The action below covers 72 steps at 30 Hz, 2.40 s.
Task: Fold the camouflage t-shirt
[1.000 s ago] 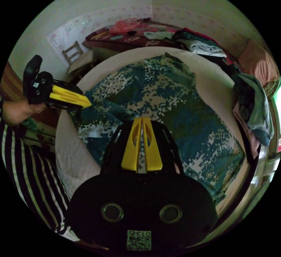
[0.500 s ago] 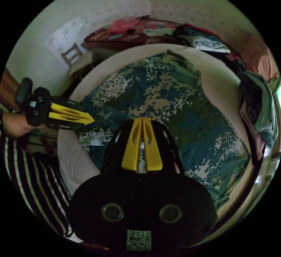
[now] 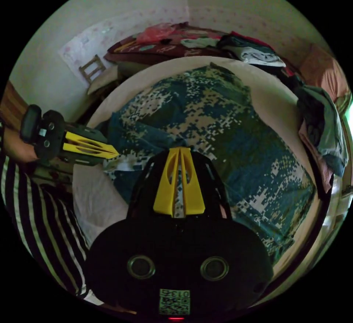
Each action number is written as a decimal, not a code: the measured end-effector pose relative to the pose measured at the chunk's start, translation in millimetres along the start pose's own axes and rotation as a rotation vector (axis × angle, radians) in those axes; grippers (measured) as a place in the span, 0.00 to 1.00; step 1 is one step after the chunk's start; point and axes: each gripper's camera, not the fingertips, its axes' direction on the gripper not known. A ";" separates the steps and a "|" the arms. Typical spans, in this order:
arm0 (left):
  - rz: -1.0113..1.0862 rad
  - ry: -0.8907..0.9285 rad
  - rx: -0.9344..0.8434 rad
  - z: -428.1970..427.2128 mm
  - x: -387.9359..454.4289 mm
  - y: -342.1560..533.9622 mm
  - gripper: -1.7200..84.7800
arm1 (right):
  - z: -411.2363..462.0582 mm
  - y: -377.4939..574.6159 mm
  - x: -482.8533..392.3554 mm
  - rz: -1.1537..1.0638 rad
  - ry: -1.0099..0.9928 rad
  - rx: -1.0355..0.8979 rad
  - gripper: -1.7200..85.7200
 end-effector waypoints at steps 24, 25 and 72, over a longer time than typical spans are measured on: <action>-0.291 -0.043 0.001 -5.6 -128.0 -11.0 0.02 | 49.5 31.1 -28.5 -0.265 0.006 -0.067 0.02; -0.275 -0.053 -0.004 -6.5 -131.5 -12.6 0.02 | 55.5 34.8 -22.8 -0.263 0.004 -0.070 0.02; -0.350 0.001 0.098 15.7 -524.7 -261.6 0.03 | 36.4 84.6 532.4 0.265 0.300 -0.298 0.04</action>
